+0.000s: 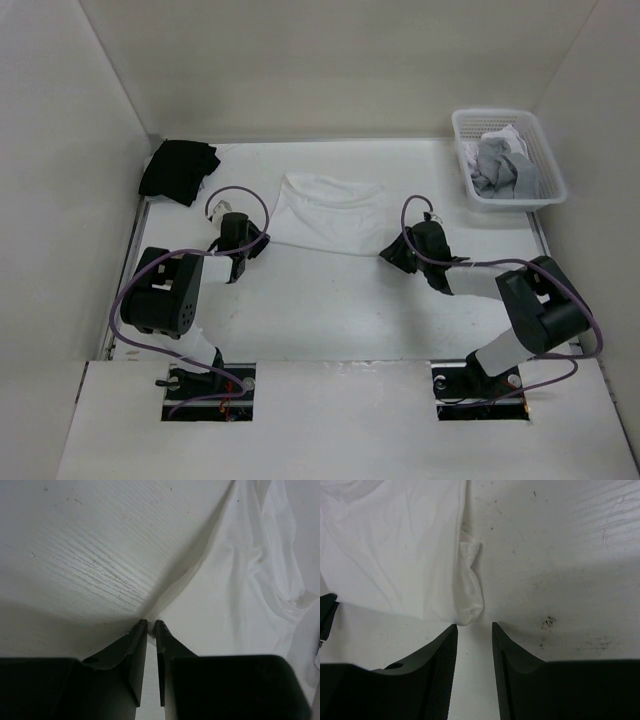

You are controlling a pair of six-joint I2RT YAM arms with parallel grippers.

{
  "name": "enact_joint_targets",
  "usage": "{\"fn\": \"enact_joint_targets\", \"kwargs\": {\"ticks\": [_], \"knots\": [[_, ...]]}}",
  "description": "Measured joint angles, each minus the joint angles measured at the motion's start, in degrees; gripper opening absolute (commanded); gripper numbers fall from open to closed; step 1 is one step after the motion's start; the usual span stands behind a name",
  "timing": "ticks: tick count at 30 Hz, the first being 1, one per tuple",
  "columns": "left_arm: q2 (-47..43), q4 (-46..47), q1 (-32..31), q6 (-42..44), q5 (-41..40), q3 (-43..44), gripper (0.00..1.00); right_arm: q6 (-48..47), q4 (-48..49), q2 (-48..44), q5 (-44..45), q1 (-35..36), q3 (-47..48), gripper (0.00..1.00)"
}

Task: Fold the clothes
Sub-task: Fold the tank top

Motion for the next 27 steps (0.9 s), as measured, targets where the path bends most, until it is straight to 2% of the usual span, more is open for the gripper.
{"fn": "enact_joint_targets", "kwargs": {"ticks": [4, 12, 17, 20, 24, 27], "knots": [[0.1, 0.1, 0.0, -0.4, 0.0, 0.0, 0.08, 1.4, 1.3, 1.8, -1.4, -0.4, 0.2, 0.38], [0.1, 0.0, -0.2, -0.4, 0.0, 0.0, 0.07, 4.3, 4.9, 5.0, -2.7, -1.8, 1.0, 0.28], [0.4, 0.4, -0.2, -0.4, 0.0, 0.0, 0.04, 5.4, 5.8, 6.1, -2.7, -2.2, 1.0, 0.11], [0.8, 1.2, -0.3, -0.7, 0.0, 0.0, 0.02, 5.9, 6.3, 6.6, -2.5, -2.2, 1.0, 0.04], [0.3, 1.5, -0.6, -0.9, 0.0, -0.5, 0.0, 5.5, 6.4, 6.2, -1.0, -2.1, 0.9, 0.02], [-4.5, -0.4, -1.2, -0.8, 0.2, -2.4, 0.0, 4.3, 5.0, 1.0, 0.7, -1.3, -1.0, 0.02]]}}
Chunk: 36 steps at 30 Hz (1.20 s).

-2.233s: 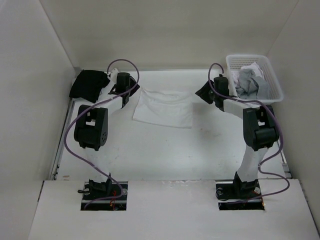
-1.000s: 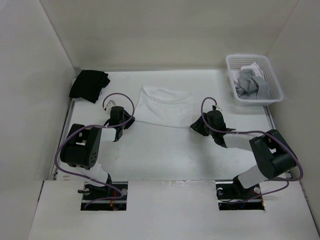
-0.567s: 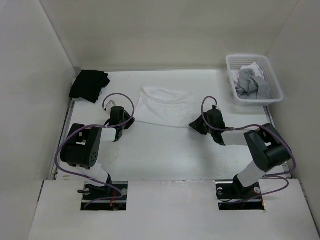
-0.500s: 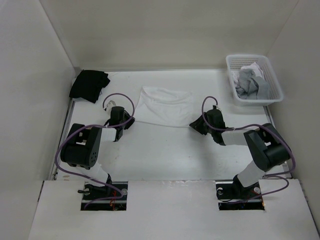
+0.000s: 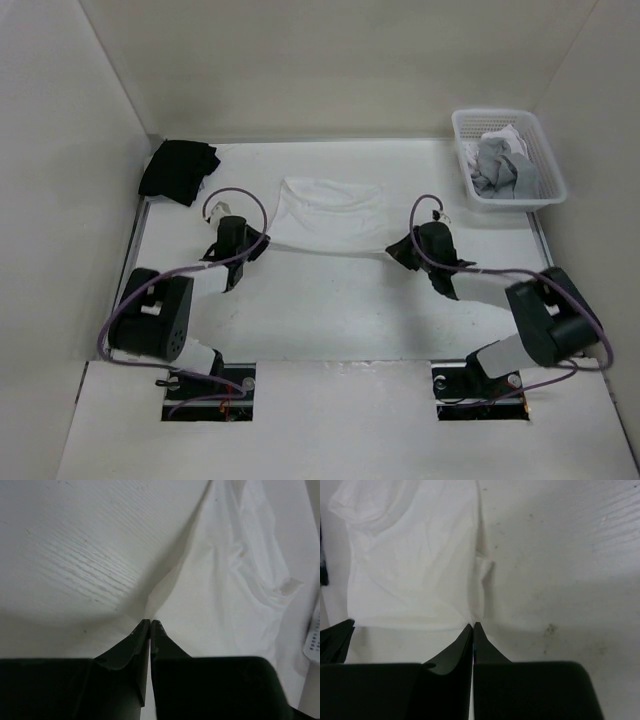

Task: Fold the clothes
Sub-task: Fold the tank top

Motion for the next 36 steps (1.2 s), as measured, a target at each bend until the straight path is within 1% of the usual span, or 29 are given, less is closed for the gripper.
{"fn": "enact_joint_targets", "kwargs": {"ticks": [1, 3, 7, 8, 10, 11, 13, 16, 18, 19, 21, 23, 26, 30, 32, 36], "knots": [[-3.0, -1.6, -0.2, 0.0, 0.1, -0.6, 0.0, -0.5, -1.5, -3.7, 0.7, 0.7, -1.0, 0.02], [-12.2, -5.7, -0.7, 0.4, 0.1, -1.6, 0.0, -1.7, -5.0, -12.4, 1.9, 2.5, -2.4, 0.02], [-35.9, -14.6, -1.4, 1.9, 0.3, -1.9, 0.0, -4.2, -17.1, -36.3, 5.8, 8.5, -3.1, 0.03], [-42.1, -17.7, -1.4, 2.3, 0.2, -1.7, 0.0, -4.6, -20.7, -42.5, 7.2, 10.6, -2.7, 0.03], [-52.2, -24.8, -1.9, 2.8, 0.1, -0.5, 0.0, -4.9, -28.8, -51.8, 10.2, 14.7, -0.8, 0.03], [-56.7, -28.7, -2.2, 3.1, 0.1, 0.5, 0.0, -4.9, -33.2, -55.6, 11.9, 17.1, 0.7, 0.03], [-62.8, -35.7, -3.1, 3.5, 0.1, 3.5, 0.0, -4.5, -40.6, -60.3, 15.1, 22.1, 3.9, 0.03], [-65.9, -42.9, -4.1, 3.8, 0.2, 7.8, 0.01, -3.3, -48.6, -62.3, 19.5, 28.9, 8.3, 0.04], [-65.6, -44.9, -4.4, 3.9, 0.2, 8.5, 0.01, -3.0, -50.8, -61.4, 21.5, 31.8, 9.6, 0.04], [-64.8, -45.9, -4.5, 4.0, 0.2, 8.5, 0.01, -3.1, -51.2, -60.4, 21.9, 32.2, 9.9, 0.04], [-61.8, -46.2, -4.6, 4.0, 0.2, 8.0, 0.01, -3.9, -51.0, -56.6, 21.7, 30.7, 9.8, 0.04], [-56.9, -44.8, -4.5, 4.1, 0.2, 6.5, 0.01, -5.2, -48.4, -51.5, 19.6, 26.3, 8.8, 0.04], [-46.6, -40.2, -3.4, 4.2, 0.2, 4.1, 0.01, -7.0, -42.1, -42.4, 14.3, 16.7, 6.3, 0.04], [-29.4, -31.4, -0.8, 4.2, 0.2, 4.0, 0.01, -8.7, -33.1, -28.7, 7.4, 6.5, 6.2, 0.04], [-21.9, -27.8, 0.3, 4.0, 0.2, 4.8, 0.01, -9.3, -29.3, -21.4, 4.5, 3.0, 7.9, 0.04], [-8.4, -22.1, 1.2, 3.5, 0.1, 10.5, 0.02, -10.4, -24.1, -6.9, -0.9, -2.4, 16.4, 0.04]]}}
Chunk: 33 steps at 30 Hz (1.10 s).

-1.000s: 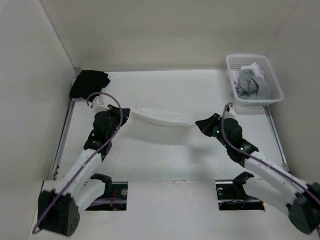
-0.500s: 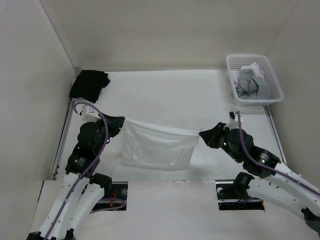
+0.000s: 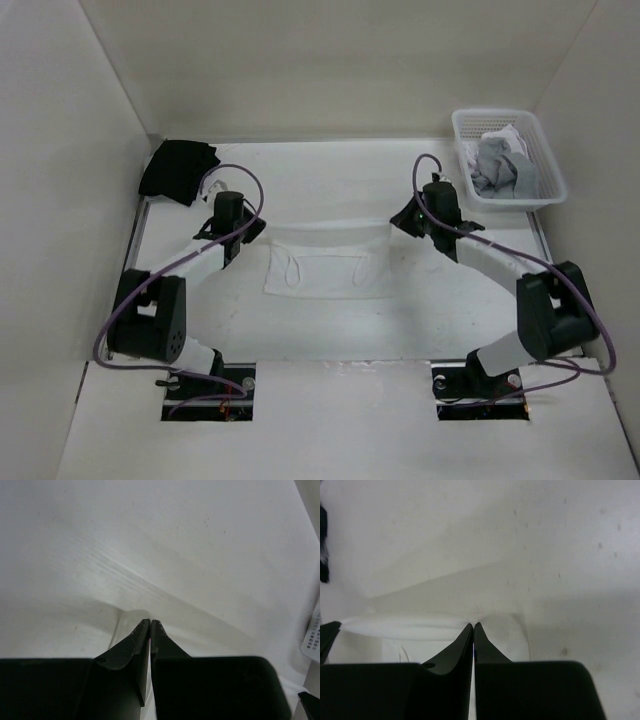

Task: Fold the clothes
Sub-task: Fold the tank top

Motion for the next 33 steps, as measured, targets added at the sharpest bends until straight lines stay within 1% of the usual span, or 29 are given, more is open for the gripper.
{"fn": "enact_joint_targets", "kwargs": {"ticks": [2, 4, 6, 8, 11, 14, 18, 23, 27, 29, 32, 33], "knots": [[5.3, 2.8, 0.5, -0.2, 0.2, 3.7, 0.02, -0.4, 2.2, 5.5, -1.8, -2.1, 4.4, 0.04], [8.8, 5.2, 1.0, -0.4, 0.6, 6.2, 0.02, -0.7, 3.8, 9.3, -3.2, -3.5, 7.7, 0.04], [10.1, 7.6, 1.5, -0.9, 1.1, 6.9, 0.02, -0.8, 5.1, 11.1, -4.1, -4.4, 9.0, 0.04], [9.7, 9.8, 1.7, -1.2, 1.5, 5.8, 0.02, -0.8, 5.5, 10.9, -4.6, -4.5, 8.6, 0.04], [5.0, 12.9, 1.4, -1.7, 1.9, -0.1, 0.02, -0.8, 7.5, 8.4, -4.9, -4.3, 5.1, 0.04], [-3.6, 13.5, 0.5, -1.9, 2.1, -8.1, 0.03, -0.2, 9.3, 2.8, -4.9, -3.7, -2.1, 0.04], [-12.8, 14.3, -0.8, -1.9, 2.7, -15.1, 0.03, 0.2, 10.8, -2.3, -4.9, -2.6, -9.2, 0.04], [-18.5, 15.1, -1.6, -1.9, 2.9, -22.3, 0.04, 0.7, 12.5, -4.0, -4.6, -1.6, -15.8, 0.04], [-20.7, 14.7, -2.5, -1.9, 3.1, -26.9, 0.06, 1.2, 12.8, -5.6, -4.2, -0.9, -19.9, 0.06], [-21.6, 14.7, -3.2, -1.9, 3.1, -28.8, 0.1, 1.6, 13.0, -6.6, -3.8, -0.1, -21.7, 0.1], [-23.1, 14.7, -3.5, -1.9, 3.0, -31.5, 0.23, 2.5, 13.6, -7.2, -3.3, 0.8, -24.0, 0.27], [-23.5, 14.6, -3.5, -2.0, 3.0, -32.3, 0.25, 2.8, 13.5, -7.4, -3.2, 1.0, -24.7, 0.33]]}}
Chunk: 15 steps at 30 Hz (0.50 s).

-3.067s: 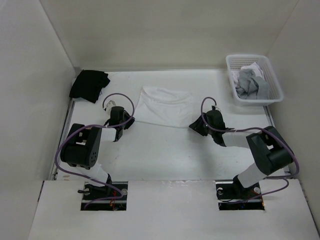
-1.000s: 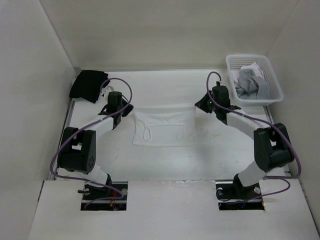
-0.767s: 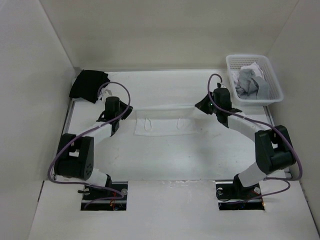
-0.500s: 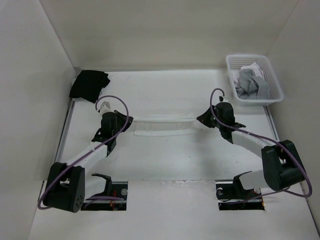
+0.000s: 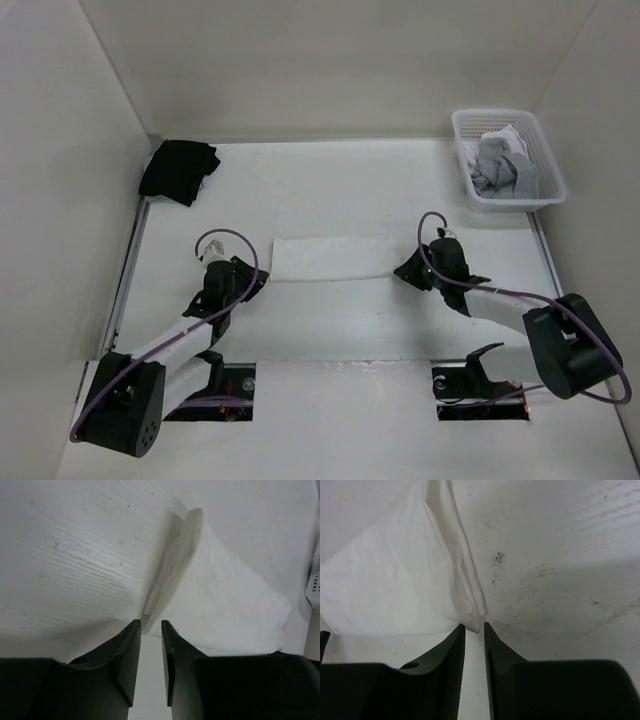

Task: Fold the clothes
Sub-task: Fold the tank top

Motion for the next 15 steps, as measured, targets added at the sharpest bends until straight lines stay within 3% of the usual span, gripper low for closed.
{"fn": "enact_joint_targets", "kwargs": {"ticks": [4, 9, 11, 15], "knots": [[-3.8, -2.3, 1.0, -0.3, -0.1, -1.0, 0.24, 0.5, -1.6, -3.1, 1.2, 0.6, -1.3, 0.36], [-6.8, -5.1, -3.5, -0.3, -2.1, 3.8, 0.25, -0.5, -3.9, -6.8, 4.0, 3.6, 1.7, 0.15], [-3.7, -4.3, -7.4, -0.3, -3.7, 7.6, 0.25, -1.2, -4.0, -5.4, 4.7, 5.0, 4.6, 0.09], [8.5, 2.2, -10.6, -0.2, -4.8, 13.9, 0.24, -2.5, -1.4, 3.6, 4.3, 5.8, 12.0, 0.06]]}}
